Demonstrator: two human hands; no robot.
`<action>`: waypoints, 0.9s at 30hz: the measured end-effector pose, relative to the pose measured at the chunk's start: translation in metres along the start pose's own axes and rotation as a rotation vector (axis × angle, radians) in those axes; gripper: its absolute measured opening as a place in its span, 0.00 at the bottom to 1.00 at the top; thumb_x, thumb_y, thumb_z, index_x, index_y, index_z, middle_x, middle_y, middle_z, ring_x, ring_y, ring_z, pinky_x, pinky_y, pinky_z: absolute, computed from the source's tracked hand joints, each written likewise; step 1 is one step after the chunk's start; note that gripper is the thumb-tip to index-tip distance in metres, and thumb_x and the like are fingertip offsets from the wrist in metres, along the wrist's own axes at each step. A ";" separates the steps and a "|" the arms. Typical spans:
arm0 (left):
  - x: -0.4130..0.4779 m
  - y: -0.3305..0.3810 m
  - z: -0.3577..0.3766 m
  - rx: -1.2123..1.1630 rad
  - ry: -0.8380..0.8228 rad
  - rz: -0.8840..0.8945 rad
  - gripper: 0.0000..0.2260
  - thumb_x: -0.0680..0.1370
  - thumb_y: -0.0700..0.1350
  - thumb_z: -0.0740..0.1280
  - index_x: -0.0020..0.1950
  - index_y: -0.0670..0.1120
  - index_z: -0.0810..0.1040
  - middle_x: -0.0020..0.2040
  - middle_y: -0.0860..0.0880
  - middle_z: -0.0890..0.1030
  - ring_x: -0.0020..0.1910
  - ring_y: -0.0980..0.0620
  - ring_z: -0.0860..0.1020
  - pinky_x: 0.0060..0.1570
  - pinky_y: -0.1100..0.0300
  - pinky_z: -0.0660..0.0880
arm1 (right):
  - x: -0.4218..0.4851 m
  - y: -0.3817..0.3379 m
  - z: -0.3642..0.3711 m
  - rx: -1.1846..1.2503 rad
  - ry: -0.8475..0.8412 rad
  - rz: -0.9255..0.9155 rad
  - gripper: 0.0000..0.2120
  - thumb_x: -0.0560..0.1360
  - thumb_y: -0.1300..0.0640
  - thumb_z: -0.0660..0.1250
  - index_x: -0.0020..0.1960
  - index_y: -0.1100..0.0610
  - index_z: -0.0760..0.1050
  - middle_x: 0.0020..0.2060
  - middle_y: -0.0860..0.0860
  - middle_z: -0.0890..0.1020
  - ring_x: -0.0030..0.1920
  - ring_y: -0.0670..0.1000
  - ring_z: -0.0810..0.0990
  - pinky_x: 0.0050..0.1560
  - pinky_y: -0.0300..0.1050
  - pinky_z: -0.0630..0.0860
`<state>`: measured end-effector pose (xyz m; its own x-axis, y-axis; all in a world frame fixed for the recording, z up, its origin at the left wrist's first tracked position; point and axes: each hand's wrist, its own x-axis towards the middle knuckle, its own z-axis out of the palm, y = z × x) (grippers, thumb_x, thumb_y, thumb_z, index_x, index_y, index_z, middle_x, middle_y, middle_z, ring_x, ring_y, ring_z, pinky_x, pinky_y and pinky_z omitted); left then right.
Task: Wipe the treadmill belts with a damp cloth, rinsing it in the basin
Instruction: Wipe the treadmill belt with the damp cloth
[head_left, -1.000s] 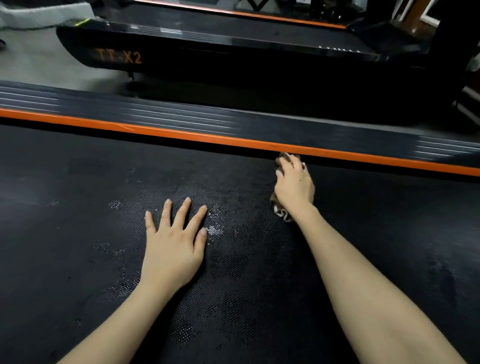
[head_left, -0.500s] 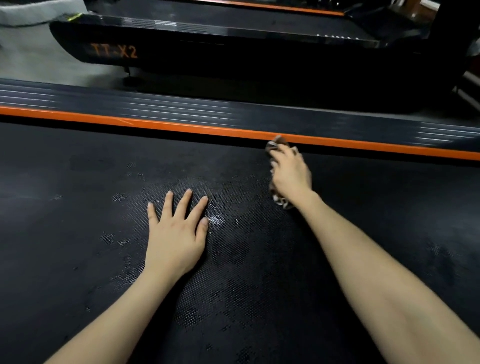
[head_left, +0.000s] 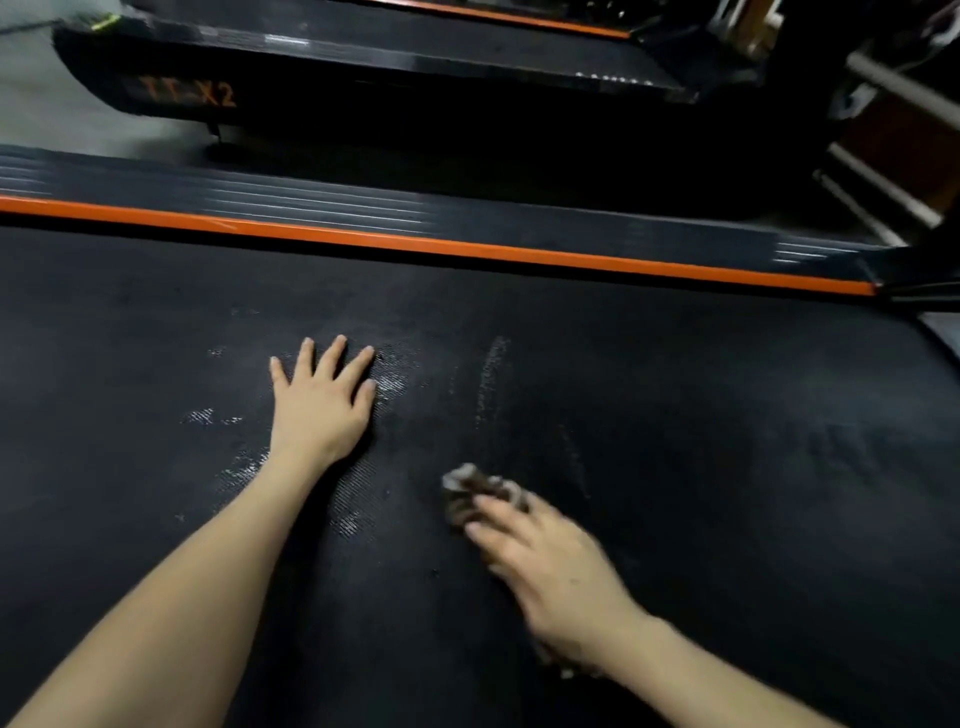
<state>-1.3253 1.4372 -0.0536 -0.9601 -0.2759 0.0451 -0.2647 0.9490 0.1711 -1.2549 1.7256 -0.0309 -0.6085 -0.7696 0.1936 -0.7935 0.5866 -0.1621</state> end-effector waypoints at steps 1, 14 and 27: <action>0.000 0.000 -0.001 0.000 -0.003 -0.001 0.22 0.82 0.56 0.51 0.76 0.58 0.59 0.78 0.50 0.57 0.77 0.43 0.49 0.72 0.38 0.43 | -0.017 0.025 -0.007 -0.051 0.010 0.059 0.18 0.72 0.53 0.58 0.58 0.55 0.78 0.60 0.54 0.79 0.56 0.59 0.80 0.58 0.54 0.76; -0.115 0.028 -0.014 -0.006 0.011 0.100 0.29 0.76 0.62 0.41 0.73 0.57 0.65 0.76 0.47 0.62 0.75 0.38 0.55 0.69 0.34 0.43 | -0.046 -0.026 -0.005 0.043 -0.014 0.116 0.18 0.76 0.51 0.56 0.60 0.52 0.77 0.65 0.51 0.75 0.64 0.58 0.73 0.63 0.54 0.71; -0.136 0.021 -0.002 0.025 0.060 0.155 0.28 0.78 0.60 0.45 0.73 0.51 0.68 0.69 0.44 0.72 0.70 0.37 0.66 0.69 0.33 0.45 | -0.082 0.023 -0.013 -0.011 0.072 0.398 0.17 0.77 0.53 0.57 0.62 0.55 0.77 0.67 0.54 0.73 0.64 0.61 0.74 0.67 0.52 0.66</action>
<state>-1.2002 1.4946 -0.0542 -0.9826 -0.1343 0.1281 -0.1172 0.9842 0.1330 -1.2238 1.8057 -0.0380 -0.8670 -0.4625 0.1854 -0.4958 0.8379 -0.2282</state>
